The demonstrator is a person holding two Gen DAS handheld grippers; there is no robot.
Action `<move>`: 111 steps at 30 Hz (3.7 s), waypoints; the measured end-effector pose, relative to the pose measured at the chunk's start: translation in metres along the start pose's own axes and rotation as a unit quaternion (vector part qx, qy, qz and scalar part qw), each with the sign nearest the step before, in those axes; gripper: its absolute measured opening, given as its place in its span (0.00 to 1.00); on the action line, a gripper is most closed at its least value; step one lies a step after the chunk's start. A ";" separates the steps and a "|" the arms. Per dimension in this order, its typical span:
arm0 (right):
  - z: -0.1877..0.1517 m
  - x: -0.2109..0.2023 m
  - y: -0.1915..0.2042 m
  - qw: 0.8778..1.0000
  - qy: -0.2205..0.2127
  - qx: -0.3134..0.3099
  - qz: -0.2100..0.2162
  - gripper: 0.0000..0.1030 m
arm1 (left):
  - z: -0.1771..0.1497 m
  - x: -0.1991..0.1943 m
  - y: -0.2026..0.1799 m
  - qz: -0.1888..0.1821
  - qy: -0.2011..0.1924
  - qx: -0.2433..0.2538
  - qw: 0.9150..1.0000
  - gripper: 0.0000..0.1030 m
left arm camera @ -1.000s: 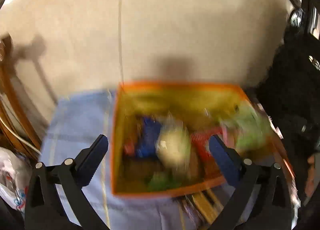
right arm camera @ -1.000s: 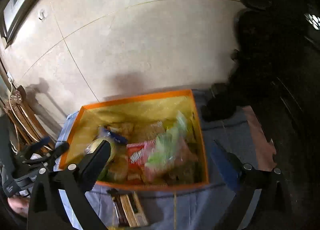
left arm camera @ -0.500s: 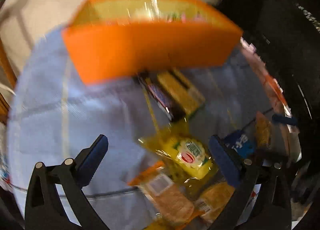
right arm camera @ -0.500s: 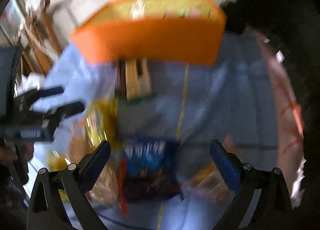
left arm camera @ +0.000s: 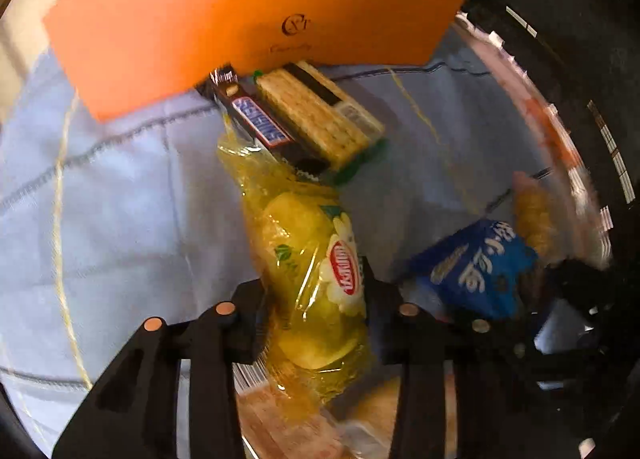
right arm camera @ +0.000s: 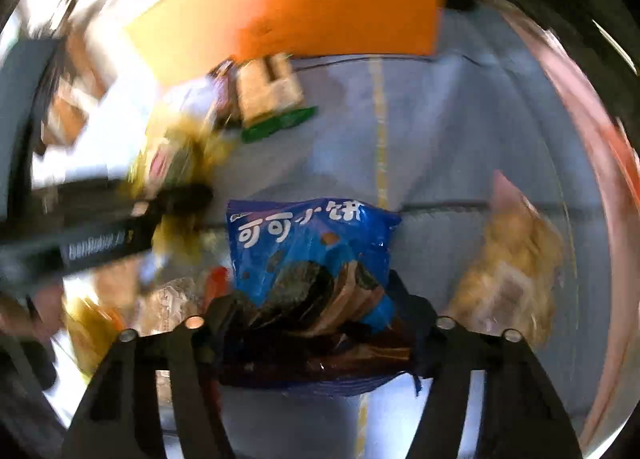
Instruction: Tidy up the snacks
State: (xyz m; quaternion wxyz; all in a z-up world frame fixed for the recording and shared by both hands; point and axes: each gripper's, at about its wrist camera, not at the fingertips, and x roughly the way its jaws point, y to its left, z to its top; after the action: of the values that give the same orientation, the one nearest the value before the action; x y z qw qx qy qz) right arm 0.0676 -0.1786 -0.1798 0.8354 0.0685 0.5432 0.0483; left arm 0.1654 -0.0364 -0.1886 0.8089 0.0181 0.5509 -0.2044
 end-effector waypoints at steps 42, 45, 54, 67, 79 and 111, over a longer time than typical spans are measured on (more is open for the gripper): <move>0.046 -0.053 -0.077 0.986 0.002 0.081 -0.146 0.96 | -0.022 -0.065 0.037 0.061 -0.035 -0.017 0.997 0.96; 0.021 -0.029 -0.090 0.985 0.023 0.114 -0.130 0.96 | -0.047 -0.042 0.031 0.061 -0.016 -0.011 0.998 0.96; 0.011 -0.006 -0.082 0.984 0.012 0.123 -0.126 0.56 | -0.048 0.002 0.019 0.080 0.029 0.008 0.996 0.34; 0.154 -0.138 -0.032 0.990 -0.111 0.073 -0.041 0.54 | 0.081 -0.135 0.022 0.151 -0.083 0.019 0.985 0.34; 0.342 -0.140 -0.011 0.987 -0.149 0.056 0.006 0.97 | 0.234 -0.173 0.037 0.201 -0.150 0.027 0.968 0.96; -0.016 0.008 0.072 0.998 0.064 -0.009 0.016 0.71 | -0.139 -0.053 0.014 0.010 -0.017 0.214 0.977 0.61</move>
State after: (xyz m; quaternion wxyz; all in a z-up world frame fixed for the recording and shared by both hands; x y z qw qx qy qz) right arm 0.0563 -0.1058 -0.1815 0.7989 0.0662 0.5936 0.0709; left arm 0.0308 0.0287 -0.1983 0.7976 0.1927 0.4807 -0.3093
